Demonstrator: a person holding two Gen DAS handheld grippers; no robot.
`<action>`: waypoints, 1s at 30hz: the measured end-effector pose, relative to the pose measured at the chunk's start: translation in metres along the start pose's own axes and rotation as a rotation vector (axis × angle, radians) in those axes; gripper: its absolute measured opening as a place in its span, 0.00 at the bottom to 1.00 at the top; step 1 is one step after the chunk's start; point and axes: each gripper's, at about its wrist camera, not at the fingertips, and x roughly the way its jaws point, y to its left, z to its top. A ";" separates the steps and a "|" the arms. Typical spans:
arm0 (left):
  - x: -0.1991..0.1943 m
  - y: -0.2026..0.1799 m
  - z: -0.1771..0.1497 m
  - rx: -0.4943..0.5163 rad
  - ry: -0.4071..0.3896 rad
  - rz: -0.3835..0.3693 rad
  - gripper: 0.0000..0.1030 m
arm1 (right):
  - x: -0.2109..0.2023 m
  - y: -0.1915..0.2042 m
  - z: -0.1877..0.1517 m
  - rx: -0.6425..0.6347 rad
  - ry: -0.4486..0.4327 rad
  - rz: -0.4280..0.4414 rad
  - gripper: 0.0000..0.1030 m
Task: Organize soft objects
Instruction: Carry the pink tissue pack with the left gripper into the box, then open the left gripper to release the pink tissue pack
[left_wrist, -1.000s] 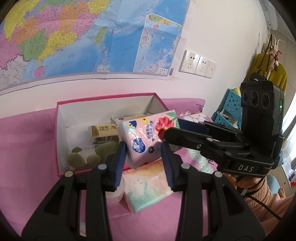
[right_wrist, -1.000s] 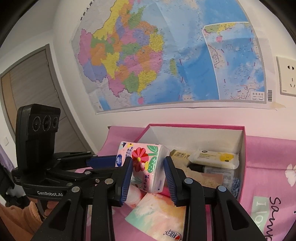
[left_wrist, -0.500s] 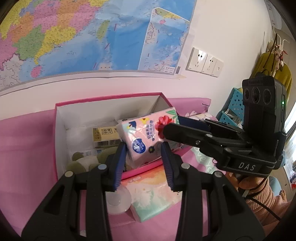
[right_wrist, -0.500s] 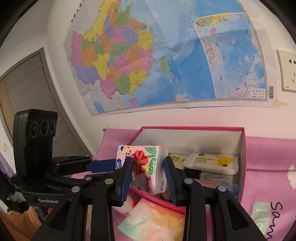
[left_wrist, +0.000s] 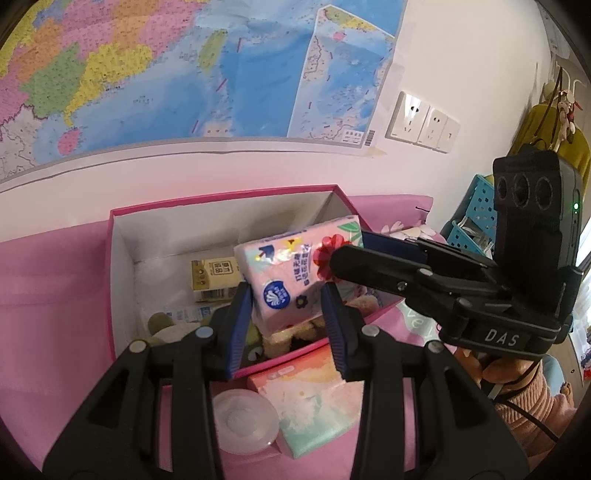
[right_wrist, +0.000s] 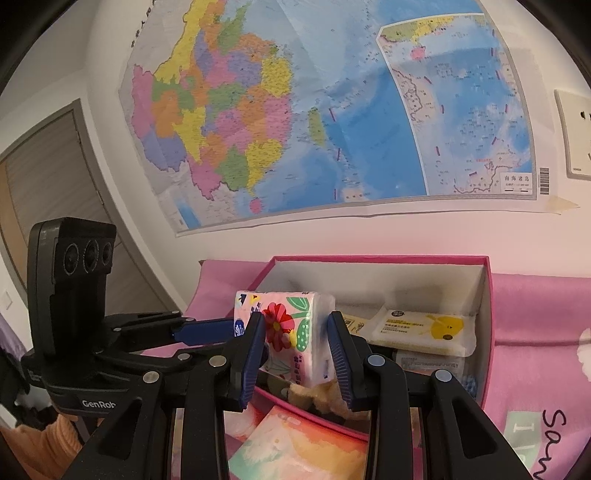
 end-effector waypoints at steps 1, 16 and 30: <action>0.002 0.001 0.000 -0.001 0.003 0.002 0.39 | 0.001 0.000 0.001 0.001 0.000 0.000 0.34; 0.016 0.006 0.012 -0.006 0.024 0.026 0.39 | 0.013 -0.010 0.006 0.031 0.008 -0.004 0.34; 0.032 0.012 0.016 -0.027 0.053 0.040 0.39 | 0.026 -0.019 0.009 0.049 0.025 -0.021 0.34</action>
